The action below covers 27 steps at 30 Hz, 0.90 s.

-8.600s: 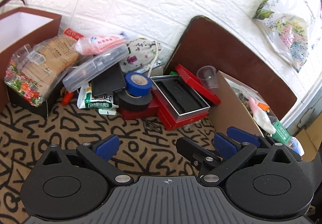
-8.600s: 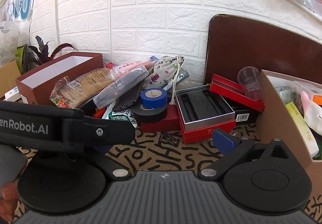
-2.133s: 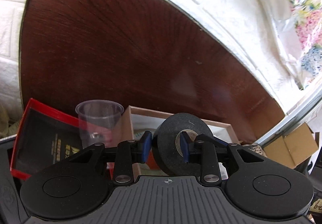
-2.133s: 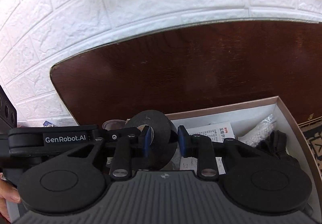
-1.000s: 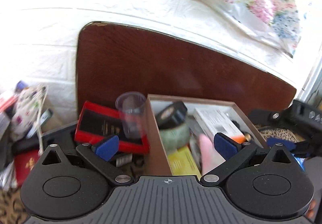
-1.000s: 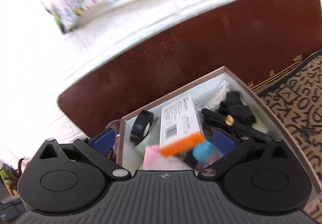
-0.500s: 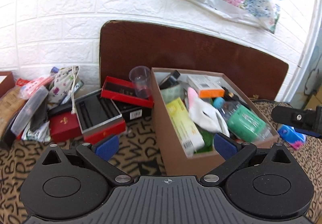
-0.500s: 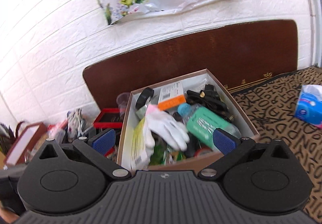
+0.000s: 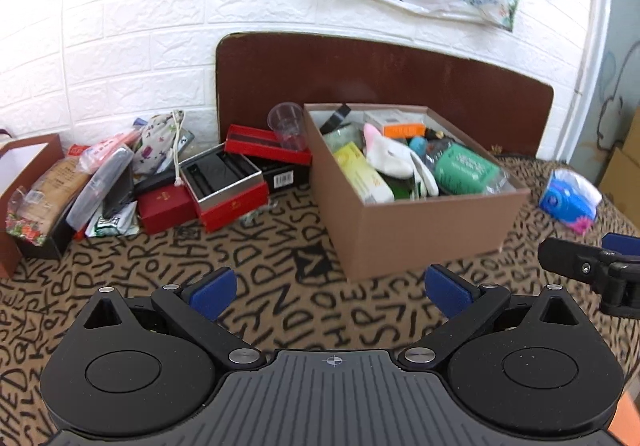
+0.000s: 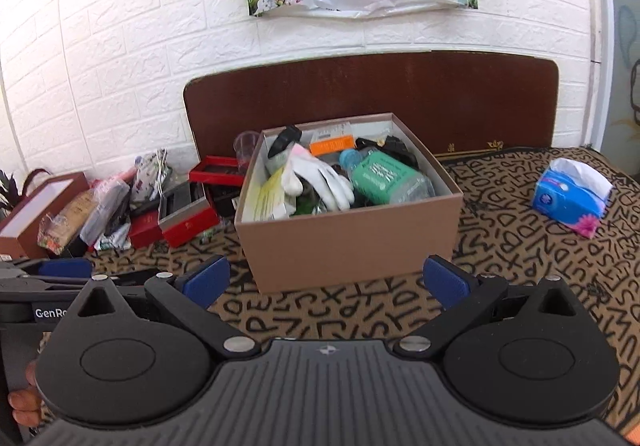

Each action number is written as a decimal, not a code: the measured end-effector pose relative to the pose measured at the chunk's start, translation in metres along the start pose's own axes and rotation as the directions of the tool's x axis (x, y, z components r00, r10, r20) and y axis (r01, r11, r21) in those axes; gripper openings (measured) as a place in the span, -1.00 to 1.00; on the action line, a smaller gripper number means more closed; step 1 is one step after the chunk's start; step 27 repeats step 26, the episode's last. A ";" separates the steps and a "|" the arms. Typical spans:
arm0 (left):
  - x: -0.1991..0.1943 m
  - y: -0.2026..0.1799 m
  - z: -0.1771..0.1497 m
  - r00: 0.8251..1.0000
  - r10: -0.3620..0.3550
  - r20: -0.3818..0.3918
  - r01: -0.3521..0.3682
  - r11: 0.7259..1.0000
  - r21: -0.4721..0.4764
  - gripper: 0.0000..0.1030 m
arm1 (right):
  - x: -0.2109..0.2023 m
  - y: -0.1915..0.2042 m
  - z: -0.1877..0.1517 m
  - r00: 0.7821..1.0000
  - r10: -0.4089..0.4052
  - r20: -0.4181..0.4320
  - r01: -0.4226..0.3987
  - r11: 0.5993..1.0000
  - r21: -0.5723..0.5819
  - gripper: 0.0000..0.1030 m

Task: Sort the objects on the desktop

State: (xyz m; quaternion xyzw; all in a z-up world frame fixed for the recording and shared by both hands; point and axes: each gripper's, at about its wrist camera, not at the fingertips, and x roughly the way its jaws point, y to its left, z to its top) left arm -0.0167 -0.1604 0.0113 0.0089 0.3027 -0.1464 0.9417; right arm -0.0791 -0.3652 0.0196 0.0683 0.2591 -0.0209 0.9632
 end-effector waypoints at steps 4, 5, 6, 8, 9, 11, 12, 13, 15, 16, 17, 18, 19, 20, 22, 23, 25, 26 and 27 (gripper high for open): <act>-0.010 -0.005 -0.010 1.000 -0.015 -0.006 0.015 1.000 0.010 1.00 | -0.009 0.005 -0.020 0.999 -0.039 -0.030 0.039 0.999 -0.017 0.99; -0.012 -0.006 -0.011 1.000 -0.023 -0.006 0.023 1.000 0.009 1.00 | -0.010 0.007 -0.025 0.998 -0.044 -0.038 0.044 0.999 -0.020 0.99; -0.014 -0.008 -0.013 1.000 -0.030 -0.003 0.030 0.999 0.013 1.00 | -0.012 0.008 -0.028 0.998 -0.049 -0.044 0.048 0.999 -0.025 0.99; -0.016 -0.012 -0.015 1.000 -0.011 0.001 0.011 1.000 0.023 1.00 | -0.014 0.010 -0.034 0.997 -0.056 -0.055 0.054 0.998 -0.038 0.99; -0.018 -0.013 -0.016 1.000 -0.005 0.000 0.005 1.000 0.028 1.00 | -0.015 0.011 -0.036 0.997 -0.058 -0.059 0.056 0.998 -0.041 0.99; -0.019 -0.014 -0.016 1.000 -0.005 -0.003 0.005 1.000 0.028 1.00 | -0.017 0.010 -0.037 0.996 -0.062 -0.063 0.060 0.998 -0.037 0.99; -0.020 -0.014 -0.016 1.000 -0.006 -0.002 0.006 1.000 0.023 1.00 | -0.017 0.009 -0.037 0.996 -0.065 -0.064 0.063 0.998 -0.031 0.99; -0.020 -0.014 -0.016 1.000 -0.006 -0.002 0.006 1.000 0.020 1.00 | -0.018 0.009 -0.037 0.996 -0.067 -0.065 0.066 0.997 -0.027 0.99; -0.020 -0.014 -0.016 1.000 -0.002 -0.003 0.002 1.000 0.020 1.00 | -0.018 0.008 -0.037 0.995 -0.071 -0.066 0.070 0.997 -0.020 0.99; -0.020 -0.014 -0.016 1.000 0.000 -0.004 0.000 1.000 0.022 1.00 | -0.018 0.008 -0.038 0.995 -0.072 -0.067 0.071 0.997 -0.019 0.99; -0.020 -0.014 -0.015 1.000 0.000 -0.005 0.000 1.000 0.024 1.00 | -0.018 0.008 -0.038 0.995 -0.072 -0.069 0.071 0.997 -0.018 0.99; -0.020 -0.014 -0.015 1.000 0.000 -0.005 0.000 1.000 0.022 1.00 | -0.017 0.008 -0.038 0.995 -0.072 -0.070 0.071 0.997 -0.017 0.99; -0.019 -0.014 -0.016 1.000 0.000 -0.007 0.000 1.000 0.021 1.00 | -0.017 0.007 -0.038 0.995 -0.072 -0.071 0.071 0.997 -0.016 0.99; -0.018 -0.013 -0.016 1.000 -0.001 -0.009 0.001 1.000 0.021 1.00 | -0.016 0.008 -0.038 0.995 -0.072 -0.074 0.072 0.997 -0.014 0.99; -0.017 -0.012 -0.016 1.000 -0.004 -0.008 0.004 1.000 0.023 1.00 | -0.015 0.008 -0.038 0.994 -0.074 -0.080 0.073 0.997 -0.014 0.99; -0.017 -0.011 -0.016 1.000 -0.005 -0.009 0.005 1.000 0.022 1.00 | -0.015 0.008 -0.038 0.994 -0.076 -0.081 0.075 0.997 -0.015 0.99; -0.015 -0.010 -0.016 1.000 -0.004 -0.015 0.004 1.000 0.014 1.00 | -0.014 0.008 -0.038 0.993 -0.080 -0.083 0.079 0.997 -0.017 0.99; -0.015 -0.010 -0.016 1.000 -0.004 -0.017 0.004 1.000 0.013 1.00 | -0.013 0.008 -0.038 0.993 -0.082 -0.085 0.081 0.997 -0.018 0.99; -0.015 -0.010 -0.016 1.000 -0.004 -0.017 0.004 1.000 0.013 1.00 | -0.013 0.008 -0.038 0.993 -0.082 -0.085 0.081 0.997 -0.018 0.99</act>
